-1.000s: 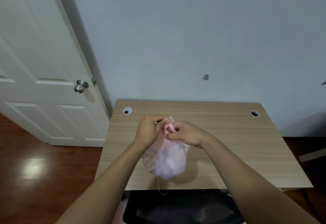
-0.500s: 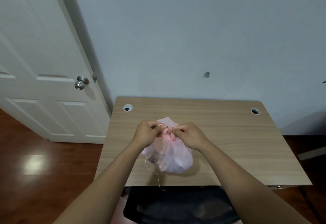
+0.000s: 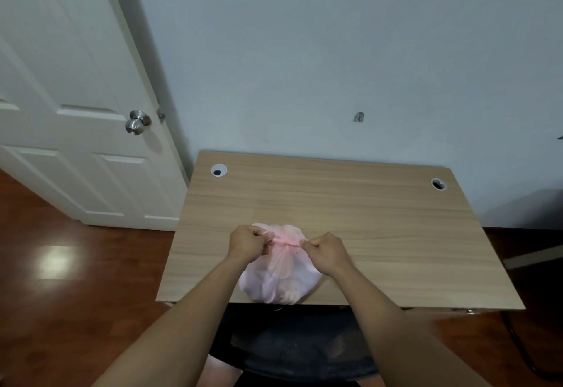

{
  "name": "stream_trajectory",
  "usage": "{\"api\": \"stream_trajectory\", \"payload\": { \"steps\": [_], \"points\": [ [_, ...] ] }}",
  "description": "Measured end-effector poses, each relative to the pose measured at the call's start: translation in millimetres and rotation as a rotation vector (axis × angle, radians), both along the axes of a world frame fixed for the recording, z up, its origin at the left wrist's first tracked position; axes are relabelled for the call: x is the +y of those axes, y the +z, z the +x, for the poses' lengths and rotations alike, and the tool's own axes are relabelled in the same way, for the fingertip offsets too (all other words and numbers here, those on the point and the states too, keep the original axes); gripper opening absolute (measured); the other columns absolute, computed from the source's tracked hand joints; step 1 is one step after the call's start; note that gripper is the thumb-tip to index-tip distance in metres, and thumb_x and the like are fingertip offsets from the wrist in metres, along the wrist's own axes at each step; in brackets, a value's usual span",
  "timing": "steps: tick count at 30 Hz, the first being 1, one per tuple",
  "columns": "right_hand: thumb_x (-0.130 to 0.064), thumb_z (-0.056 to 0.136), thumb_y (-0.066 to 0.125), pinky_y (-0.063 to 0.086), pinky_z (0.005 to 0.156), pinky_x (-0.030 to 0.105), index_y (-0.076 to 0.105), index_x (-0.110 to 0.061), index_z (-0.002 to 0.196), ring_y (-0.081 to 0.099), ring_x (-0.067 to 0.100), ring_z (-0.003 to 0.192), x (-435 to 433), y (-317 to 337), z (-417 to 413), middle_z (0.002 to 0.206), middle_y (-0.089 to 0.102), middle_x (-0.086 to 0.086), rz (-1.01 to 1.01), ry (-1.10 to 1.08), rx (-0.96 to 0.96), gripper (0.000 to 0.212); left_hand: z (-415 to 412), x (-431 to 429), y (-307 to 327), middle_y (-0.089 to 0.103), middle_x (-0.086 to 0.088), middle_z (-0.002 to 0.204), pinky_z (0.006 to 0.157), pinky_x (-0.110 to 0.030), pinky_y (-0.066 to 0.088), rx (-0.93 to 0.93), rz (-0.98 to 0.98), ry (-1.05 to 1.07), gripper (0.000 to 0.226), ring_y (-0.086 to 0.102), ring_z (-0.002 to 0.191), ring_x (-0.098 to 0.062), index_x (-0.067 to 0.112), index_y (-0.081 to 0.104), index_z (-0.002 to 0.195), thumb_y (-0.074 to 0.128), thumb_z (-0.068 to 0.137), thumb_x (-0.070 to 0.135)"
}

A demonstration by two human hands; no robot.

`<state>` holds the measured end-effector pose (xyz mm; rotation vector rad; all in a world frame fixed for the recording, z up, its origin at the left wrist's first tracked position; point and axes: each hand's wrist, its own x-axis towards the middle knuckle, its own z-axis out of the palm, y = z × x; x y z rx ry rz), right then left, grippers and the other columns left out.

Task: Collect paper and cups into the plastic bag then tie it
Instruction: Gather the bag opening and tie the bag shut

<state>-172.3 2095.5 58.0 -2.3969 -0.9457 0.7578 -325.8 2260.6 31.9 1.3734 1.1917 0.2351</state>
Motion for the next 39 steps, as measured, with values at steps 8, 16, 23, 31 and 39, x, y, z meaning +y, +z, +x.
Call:
{"api": "stream_trajectory", "payload": {
  "steps": [8, 16, 23, 31, 39],
  "points": [
    [-0.041, 0.102, 0.068, 0.042, 0.07, 0.029, 0.075, -0.017, 0.061, 0.069, 0.023, 0.082, -8.9, -13.8, -10.9, 0.067, 0.065, -0.001, -0.081, -0.03, 0.072, 0.048, -14.9, -18.7, -29.1, 0.079, -0.004, 0.071, 0.073, -0.035, 0.061, 0.245, 0.373, -0.107, 0.023, 0.075, 0.07, -0.025, 0.013, 0.078, 0.073, 0.074, 0.096, 0.019],
    [-0.03, 0.104, 0.06, 0.062, 0.086, 0.029, 0.087, -0.014, 0.092, 0.08, 0.006, 0.077, -20.3, -5.6, 4.1, 0.086, 0.084, -0.005, -0.037, -0.027, 0.222, 0.034, -26.9, -43.4, -24.0, 0.07, 0.005, 0.109, 0.086, -0.027, 0.054, 0.076, 0.575, -0.274, 0.023, 0.066, 0.096, -0.013, 0.02, 0.077, 0.109, 0.064, 0.096, 0.006],
    [-0.028, 0.106, 0.061, 0.057, 0.081, 0.023, 0.085, -0.022, 0.092, 0.079, 0.001, 0.074, -31.5, -5.1, 19.4, 0.089, 0.085, -0.006, 0.014, 0.08, 0.251, 0.028, -19.7, -88.2, -24.0, 0.07, 0.003, 0.108, 0.089, -0.03, 0.052, 0.219, 0.613, -0.36, 0.033, 0.064, 0.1, -0.014, 0.025, 0.079, 0.118, 0.073, 0.091, 0.044],
    [-0.023, 0.101, 0.066, 0.063, 0.076, 0.035, 0.079, -0.022, 0.092, 0.079, 0.018, 0.07, -51.1, -7.5, 46.7, 0.091, 0.082, -0.004, 0.077, 0.184, 0.286, 0.016, -11.8, -119.8, -3.4, 0.071, 0.002, 0.093, 0.074, -0.034, 0.056, 0.315, 0.776, -0.278, 0.045, 0.069, 0.084, -0.016, 0.025, 0.084, 0.097, 0.05, 0.102, 0.054],
    [-0.025, 0.097, 0.078, 0.043, 0.088, 0.011, 0.067, -0.034, 0.122, 0.061, -0.001, 0.104, -33.1, 0.2, 37.3, 0.124, 0.06, -0.003, 0.241, 0.479, 0.243, 0.03, -45.1, -147.6, 35.9, 0.072, 0.0, 0.099, 0.076, -0.035, 0.056, 0.302, 0.86, -0.066, 0.019, 0.071, 0.087, -0.02, 0.013, 0.084, 0.112, 0.07, 0.102, 0.022]
  ]
}}
